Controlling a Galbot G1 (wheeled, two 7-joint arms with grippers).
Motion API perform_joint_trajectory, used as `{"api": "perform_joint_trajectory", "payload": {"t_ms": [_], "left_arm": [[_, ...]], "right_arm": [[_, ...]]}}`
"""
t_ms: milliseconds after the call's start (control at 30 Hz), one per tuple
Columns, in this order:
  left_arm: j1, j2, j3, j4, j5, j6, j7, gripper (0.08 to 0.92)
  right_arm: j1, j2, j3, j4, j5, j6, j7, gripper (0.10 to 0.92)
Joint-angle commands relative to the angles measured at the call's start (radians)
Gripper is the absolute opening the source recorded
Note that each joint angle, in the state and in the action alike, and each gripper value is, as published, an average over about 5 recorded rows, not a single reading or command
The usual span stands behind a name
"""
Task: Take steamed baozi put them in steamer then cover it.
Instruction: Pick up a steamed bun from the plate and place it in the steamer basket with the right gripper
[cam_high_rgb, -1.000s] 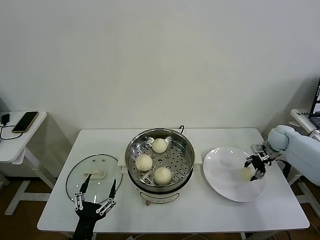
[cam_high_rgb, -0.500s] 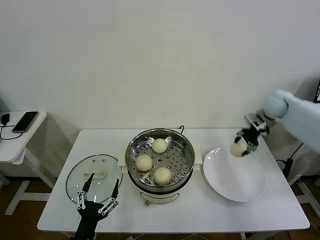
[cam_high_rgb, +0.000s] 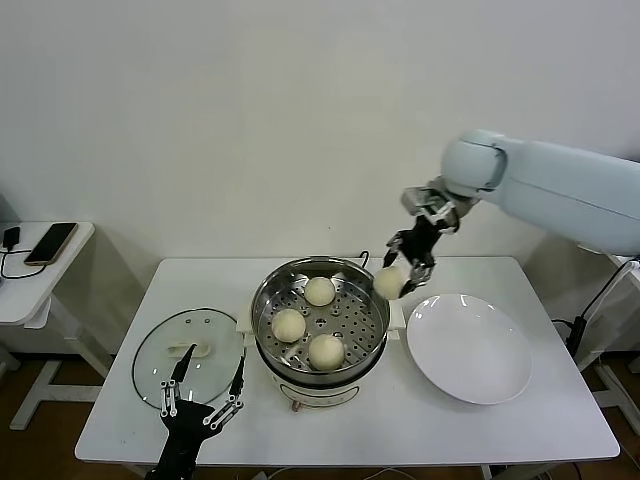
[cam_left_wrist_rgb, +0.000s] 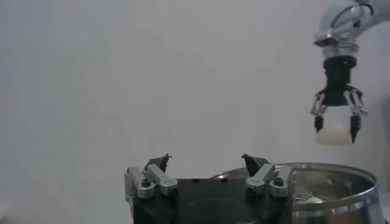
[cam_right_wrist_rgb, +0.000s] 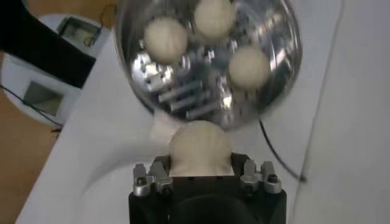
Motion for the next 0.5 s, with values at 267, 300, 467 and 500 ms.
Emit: {"api": "perform_joint_trajectory", "payload": {"t_ms": [267, 300, 467, 500], "left_arm": [[0.002, -0.006, -0.01, -0.003, 0.002, -0.002, -0.004, 0.823], [0.002, -0.006, -0.011, -0.003, 0.002, -0.003, -0.004, 0.823], [0.005, -0.006, -0.018, 0.0, 0.001, -0.006, -0.006, 0.823], [0.006, -0.007, -0.019, 0.0, 0.001, -0.007, -0.006, 0.823]], "right_arm": [[-0.044, 0.161, -0.089, 0.008, 0.013, -0.085, 0.132, 0.67], [-0.052, 0.167, -0.088, -0.004, 0.005, -0.084, 0.132, 0.67], [-0.095, 0.197, -0.078, -0.068, -0.049, -0.077, 0.119, 0.668], [-0.103, 0.202, -0.075, -0.078, -0.06, -0.075, 0.115, 0.668]]}}
